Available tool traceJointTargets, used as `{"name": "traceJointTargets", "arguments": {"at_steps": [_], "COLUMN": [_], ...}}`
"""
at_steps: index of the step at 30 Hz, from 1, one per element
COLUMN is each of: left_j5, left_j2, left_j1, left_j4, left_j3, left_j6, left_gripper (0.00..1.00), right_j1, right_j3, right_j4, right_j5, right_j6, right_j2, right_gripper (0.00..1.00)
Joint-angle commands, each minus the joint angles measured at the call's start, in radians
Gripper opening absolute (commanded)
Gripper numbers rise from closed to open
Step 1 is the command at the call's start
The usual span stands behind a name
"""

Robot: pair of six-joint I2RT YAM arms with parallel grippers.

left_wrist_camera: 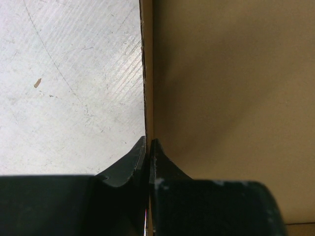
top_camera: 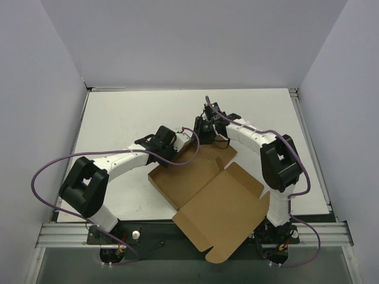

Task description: Fold the paper box

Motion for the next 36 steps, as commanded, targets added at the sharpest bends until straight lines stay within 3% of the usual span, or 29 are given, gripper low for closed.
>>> {"name": "traceJointTargets", "arguments": {"at_steps": [1, 6, 9, 15, 21, 27, 36], "left_j5": [-0.011, -0.020, -0.024, -0.018, -0.021, -0.023, -0.040], "left_j2": [0.006, -0.002, -0.011, -0.017, -0.023, -0.028, -0.028], "left_j1": [0.004, 0.004, 0.004, 0.004, 0.004, 0.002, 0.002], "left_j4": [0.000, 0.000, 0.003, 0.003, 0.003, 0.002, 0.002], "left_j3": [0.045, 0.045, 0.043, 0.045, 0.040, 0.040, 0.039], "left_j6": [-0.005, -0.005, -0.005, -0.007, -0.008, -0.007, -0.005], "left_gripper": [0.05, 0.05, 0.05, 0.04, 0.04, 0.04, 0.04], "right_j1": [-0.001, -0.016, -0.021, -0.091, -0.116, -0.056, 0.008], "right_j3": [-0.020, -0.101, -0.166, -0.292, -0.315, -0.298, -0.300], "right_j4": [0.003, -0.085, -0.163, -0.213, -0.221, -0.219, -0.248], "right_j5": [-0.020, 0.017, 0.082, 0.132, 0.215, 0.249, 0.152], "right_j6": [0.018, -0.056, -0.097, -0.099, -0.139, -0.185, -0.235], "right_j2": [-0.038, -0.199, -0.285, -0.386, -0.352, -0.282, -0.265], "right_gripper": [0.42, 0.59, 0.60, 0.51, 0.41, 0.38, 0.34]}}
